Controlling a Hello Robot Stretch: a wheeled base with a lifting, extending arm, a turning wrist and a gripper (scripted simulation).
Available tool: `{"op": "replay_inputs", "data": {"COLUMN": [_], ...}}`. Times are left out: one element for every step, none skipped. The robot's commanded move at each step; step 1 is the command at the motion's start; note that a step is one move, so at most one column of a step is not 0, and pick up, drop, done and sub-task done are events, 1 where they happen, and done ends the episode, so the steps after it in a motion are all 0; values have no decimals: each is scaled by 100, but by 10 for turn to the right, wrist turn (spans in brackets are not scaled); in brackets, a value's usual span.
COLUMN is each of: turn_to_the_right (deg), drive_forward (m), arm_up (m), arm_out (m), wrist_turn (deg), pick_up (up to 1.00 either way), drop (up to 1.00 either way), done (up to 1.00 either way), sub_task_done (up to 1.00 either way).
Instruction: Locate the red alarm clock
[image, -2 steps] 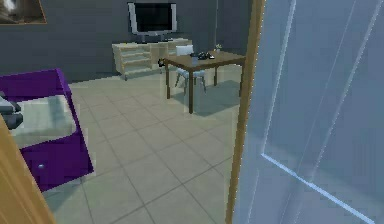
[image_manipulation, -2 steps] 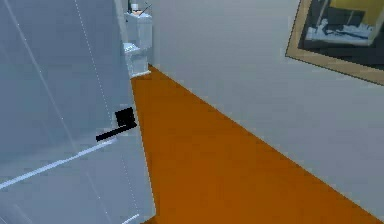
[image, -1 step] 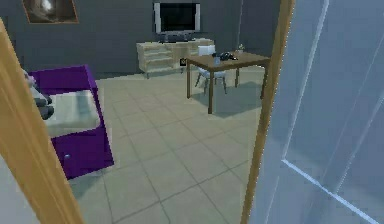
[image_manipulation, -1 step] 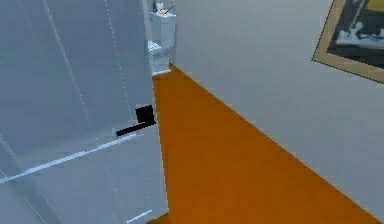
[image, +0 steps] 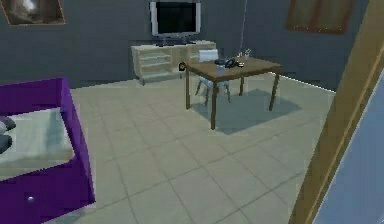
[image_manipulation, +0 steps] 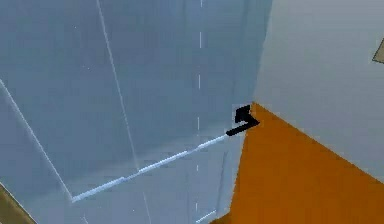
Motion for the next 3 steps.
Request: {"op": "replay_inputs", "data": {"turn_to_the_right": [-120,0,0], "drive_forward": [0,100,100], "arm_up": [0,0,0], "arm_out": [0,0,0], "wrist_turn": [0,0,0], "pick_up": [0,0,0], "drop": [0,0,0], "done": [0,0,0], "sub_task_done": [0,0,0]}}
